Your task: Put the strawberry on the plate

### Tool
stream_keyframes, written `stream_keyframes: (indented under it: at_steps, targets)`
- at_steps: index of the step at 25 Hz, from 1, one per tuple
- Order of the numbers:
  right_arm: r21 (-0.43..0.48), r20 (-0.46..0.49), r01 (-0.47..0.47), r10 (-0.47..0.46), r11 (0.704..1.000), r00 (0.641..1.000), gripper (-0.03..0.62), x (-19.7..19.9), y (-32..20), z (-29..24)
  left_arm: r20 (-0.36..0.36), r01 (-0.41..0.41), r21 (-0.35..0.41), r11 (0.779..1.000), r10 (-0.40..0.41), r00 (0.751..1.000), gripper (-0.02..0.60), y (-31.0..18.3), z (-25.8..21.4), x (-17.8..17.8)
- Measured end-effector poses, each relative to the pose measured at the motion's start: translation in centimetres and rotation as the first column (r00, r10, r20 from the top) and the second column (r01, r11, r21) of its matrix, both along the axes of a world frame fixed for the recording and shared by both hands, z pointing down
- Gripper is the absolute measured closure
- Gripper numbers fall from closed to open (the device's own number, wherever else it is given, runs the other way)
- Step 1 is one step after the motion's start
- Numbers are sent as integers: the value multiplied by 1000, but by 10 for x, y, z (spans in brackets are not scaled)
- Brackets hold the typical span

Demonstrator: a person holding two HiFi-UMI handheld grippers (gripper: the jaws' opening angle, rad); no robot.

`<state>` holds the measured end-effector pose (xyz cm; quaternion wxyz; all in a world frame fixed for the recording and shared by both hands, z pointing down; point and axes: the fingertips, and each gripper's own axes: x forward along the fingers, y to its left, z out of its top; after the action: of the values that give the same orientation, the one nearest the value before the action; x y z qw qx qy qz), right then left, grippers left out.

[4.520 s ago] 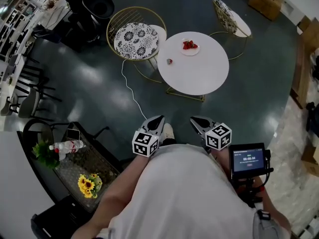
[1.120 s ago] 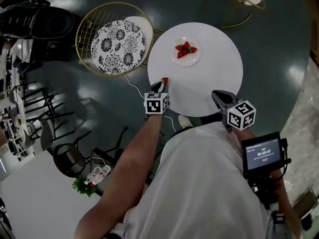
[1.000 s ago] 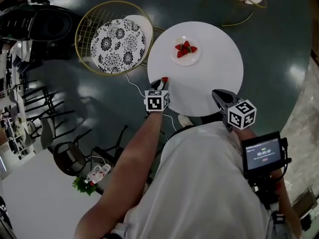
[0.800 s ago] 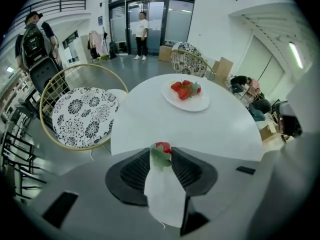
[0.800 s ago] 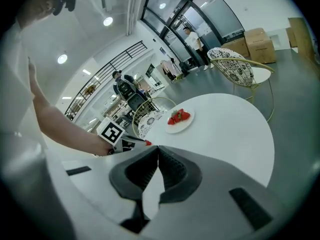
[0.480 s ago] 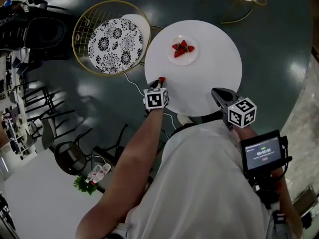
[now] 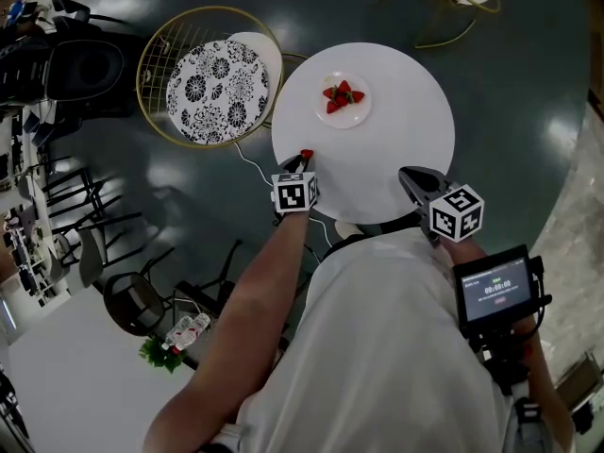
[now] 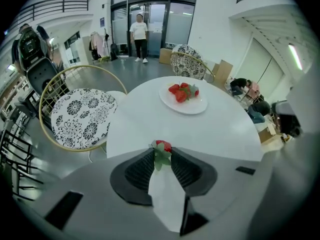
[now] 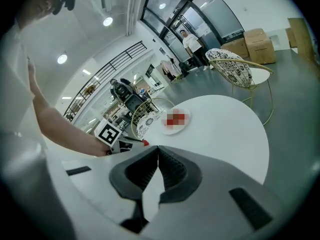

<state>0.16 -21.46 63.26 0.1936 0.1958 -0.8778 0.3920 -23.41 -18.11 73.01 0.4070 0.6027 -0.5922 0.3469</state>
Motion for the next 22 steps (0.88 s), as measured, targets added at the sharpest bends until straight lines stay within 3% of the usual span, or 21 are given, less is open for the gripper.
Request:
stream_keyframes:
  at_steps: [13, 22]
  targets:
    - [25, 9, -11, 10, 1000, 1000, 586, -5, -9, -5, -34, -72, 92, 993, 76, 997, 469, -29, -23, 30]
    - [30, 17, -13, 13, 999, 1000, 586, -6, -15, -7, -57, -135, 74, 988, 140, 989, 469, -17, -22, 59]
